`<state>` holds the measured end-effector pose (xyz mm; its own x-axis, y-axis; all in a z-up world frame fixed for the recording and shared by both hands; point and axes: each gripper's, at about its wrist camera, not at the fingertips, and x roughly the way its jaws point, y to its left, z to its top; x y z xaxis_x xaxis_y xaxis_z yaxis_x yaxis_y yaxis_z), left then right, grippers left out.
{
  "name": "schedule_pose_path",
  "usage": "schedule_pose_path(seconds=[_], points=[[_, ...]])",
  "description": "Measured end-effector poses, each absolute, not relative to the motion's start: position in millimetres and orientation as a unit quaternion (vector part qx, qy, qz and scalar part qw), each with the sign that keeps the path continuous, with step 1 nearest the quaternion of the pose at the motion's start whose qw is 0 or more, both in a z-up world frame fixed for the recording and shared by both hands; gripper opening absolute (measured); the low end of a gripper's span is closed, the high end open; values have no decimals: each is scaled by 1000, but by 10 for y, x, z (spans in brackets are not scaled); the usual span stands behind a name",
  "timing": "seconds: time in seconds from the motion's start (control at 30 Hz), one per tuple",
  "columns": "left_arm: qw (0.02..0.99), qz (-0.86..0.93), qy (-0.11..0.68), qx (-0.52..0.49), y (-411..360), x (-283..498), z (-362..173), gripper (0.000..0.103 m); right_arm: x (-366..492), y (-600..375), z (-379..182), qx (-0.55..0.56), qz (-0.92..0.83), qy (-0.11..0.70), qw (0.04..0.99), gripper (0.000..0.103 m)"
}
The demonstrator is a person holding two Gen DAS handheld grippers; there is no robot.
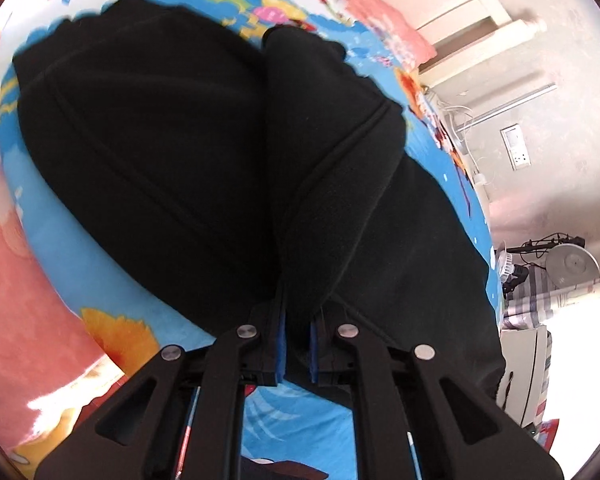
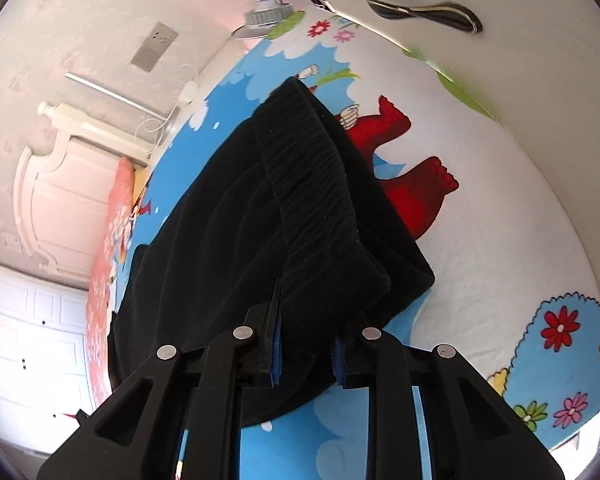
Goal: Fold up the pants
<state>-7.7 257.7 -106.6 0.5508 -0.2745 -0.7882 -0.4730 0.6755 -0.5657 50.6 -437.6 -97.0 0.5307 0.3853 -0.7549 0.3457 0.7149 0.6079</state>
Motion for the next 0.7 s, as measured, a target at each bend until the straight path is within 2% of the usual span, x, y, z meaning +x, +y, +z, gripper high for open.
schedule_pose_path(seconds=[0.2,0.27,0.4,0.43,0.47,0.53,0.7], points=[[802,80,453,-380,2515,-39,-921,8,471,-4371,-1013,372,11,476,797,23],[812,81,444,-370,2492,-140,-829,8,463,-4272,-871,331,2,473,817,23],[794,93,478,-365,2516,-208,-962,12,520,-4195,-871,286,-17,485,826,23],[790,104,489,-354,2524,-205,-993,24,515,-4223,-928,289,-17,487,824,23],[796,120,492,-333,2529,-212,-962,41,507,-4213,-941,282,-17,484,828,22],[821,152,476,-277,2490,-203,-780,54,504,-4148,-917,251,-21,485,837,22],[876,165,451,-46,1920,374,-353,57,542,-4127,-926,236,-26,489,839,23]])
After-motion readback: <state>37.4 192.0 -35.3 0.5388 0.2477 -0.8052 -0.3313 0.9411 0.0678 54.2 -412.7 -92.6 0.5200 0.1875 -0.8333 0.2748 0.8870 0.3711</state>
